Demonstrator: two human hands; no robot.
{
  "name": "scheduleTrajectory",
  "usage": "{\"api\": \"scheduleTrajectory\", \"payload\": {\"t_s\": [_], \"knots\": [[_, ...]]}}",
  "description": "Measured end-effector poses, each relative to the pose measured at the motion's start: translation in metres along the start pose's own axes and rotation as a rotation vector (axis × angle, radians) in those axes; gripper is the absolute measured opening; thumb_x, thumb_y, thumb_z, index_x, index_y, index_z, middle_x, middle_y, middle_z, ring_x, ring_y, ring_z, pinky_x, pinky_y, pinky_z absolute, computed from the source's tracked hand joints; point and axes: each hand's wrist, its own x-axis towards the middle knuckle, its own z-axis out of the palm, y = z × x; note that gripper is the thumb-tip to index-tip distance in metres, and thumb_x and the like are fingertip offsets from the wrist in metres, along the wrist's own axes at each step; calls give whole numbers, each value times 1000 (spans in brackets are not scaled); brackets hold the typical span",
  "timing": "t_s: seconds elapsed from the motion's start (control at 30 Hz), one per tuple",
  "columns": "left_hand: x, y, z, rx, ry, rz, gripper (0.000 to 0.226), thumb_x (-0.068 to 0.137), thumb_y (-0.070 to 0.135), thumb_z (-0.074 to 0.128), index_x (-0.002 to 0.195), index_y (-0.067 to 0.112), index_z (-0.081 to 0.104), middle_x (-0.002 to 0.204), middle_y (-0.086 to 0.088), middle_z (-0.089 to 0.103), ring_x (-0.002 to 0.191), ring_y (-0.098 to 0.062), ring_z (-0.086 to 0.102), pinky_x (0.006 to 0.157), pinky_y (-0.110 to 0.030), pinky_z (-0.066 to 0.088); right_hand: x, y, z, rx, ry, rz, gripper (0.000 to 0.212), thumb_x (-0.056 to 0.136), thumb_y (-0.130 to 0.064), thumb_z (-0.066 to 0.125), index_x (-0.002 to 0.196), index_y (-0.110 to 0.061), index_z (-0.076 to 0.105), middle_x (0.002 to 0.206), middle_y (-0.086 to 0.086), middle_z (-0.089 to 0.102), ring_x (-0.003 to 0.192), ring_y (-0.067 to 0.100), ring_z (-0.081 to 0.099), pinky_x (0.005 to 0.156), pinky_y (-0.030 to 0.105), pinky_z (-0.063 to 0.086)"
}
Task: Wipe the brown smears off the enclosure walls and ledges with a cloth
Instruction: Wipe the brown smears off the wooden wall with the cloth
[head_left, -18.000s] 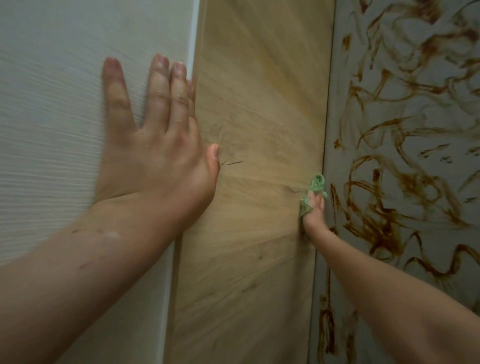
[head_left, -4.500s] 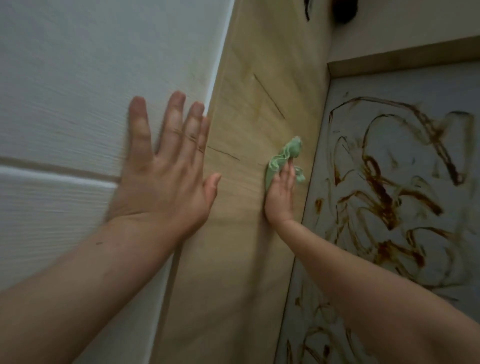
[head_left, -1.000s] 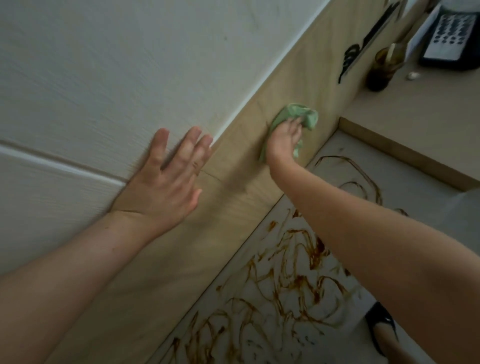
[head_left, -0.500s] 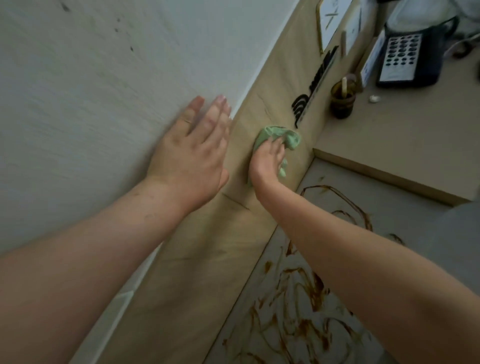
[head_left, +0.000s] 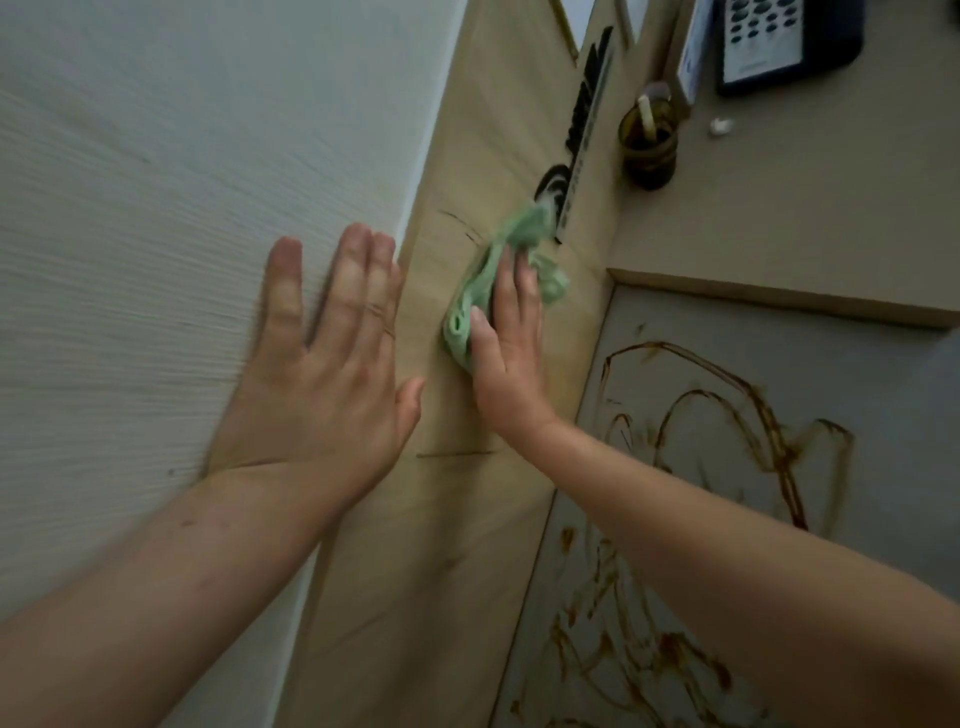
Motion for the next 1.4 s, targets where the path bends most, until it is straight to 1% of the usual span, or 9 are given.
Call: {"api": "scheduleTrajectory", "payload": {"t_s": [0.07, 0.27, 0.47, 0.73, 0.83, 0.93, 1.07, 1.17, 1.4], "knots": [[1, 1, -2, -28, -1, -3, 86, 105, 51, 12, 155, -17, -6, 168, -31, -7, 156, -46, -9, 115, -71, -15, 16, 12, 3, -36, 70, -96, 66, 104, -42, 27, 166, -23, 12, 173, -5, 2, 160, 18, -1, 129, 43, 3], [-3, 3, 6, -16, 1, 30, 84, 106, 49, 8, 154, -18, -8, 166, -34, -11, 155, -48, -13, 114, -72, -15, 45, 117, -3, 83, 162, 434, 56, 112, -34, 11, 166, -28, 3, 174, -5, -2, 159, 15, -6, 129, 49, -1], [8, 6, 27, -259, -1, -4, 81, 107, 45, 12, 154, -17, -10, 165, -30, -20, 153, -43, -25, 119, -75, 11, 118, 221, -28, 290, 290, 937, 86, 98, -75, 14, 162, -19, 32, 167, 6, 32, 153, 27, 29, 127, 43, 18], [7, 5, 23, -242, 14, -12, 80, 106, 45, 9, 155, -16, -8, 165, -31, -17, 154, -45, -20, 116, -78, 11, 0, 228, 15, 361, 285, 989, 64, 108, -56, 13, 166, -29, 14, 172, 0, 14, 159, 25, 11, 129, 48, 8], [6, 6, 19, -193, -15, -21, 81, 107, 46, 10, 154, -16, -10, 165, -32, -18, 153, -46, -22, 117, -79, 7, -5, 224, 20, 389, 300, 1045, 83, 93, -74, 11, 165, -33, 16, 172, -3, 17, 158, 26, 14, 128, 53, 11], [1, 7, 10, -79, -2, -4, 84, 106, 49, 9, 154, -17, -7, 165, -34, -14, 154, -49, -17, 114, -76, -6, 2, 162, 10, 314, 262, 864, 85, 89, -75, 8, 165, -37, 10, 173, -4, 7, 160, 23, 3, 128, 53, 4], [0, 5, 8, -73, 2, -8, 84, 106, 49, 12, 155, -17, -6, 165, -34, -13, 154, -48, -19, 114, -75, -11, -33, 64, 25, 92, 118, 118, 58, 102, -48, 17, 158, -42, 3, 173, -9, -4, 158, 12, -12, 127, 36, -6], [4, 7, 16, -98, 26, -22, 83, 106, 48, 11, 155, -17, -7, 165, -33, -15, 153, -47, -22, 117, -77, -5, -30, 88, 27, 57, 153, 26, 59, 102, -45, 22, 158, -42, 5, 171, -11, 4, 159, 11, -3, 128, 36, 0], [9, 7, 35, -250, 90, -31, 81, 106, 47, 11, 156, -15, -7, 165, -29, -14, 154, -44, -21, 119, -73, 14, -15, 229, 17, 291, 207, 1003, 62, 109, -53, 8, 166, -28, 8, 174, -1, 4, 160, 28, 2, 128, 53, 2]]}}
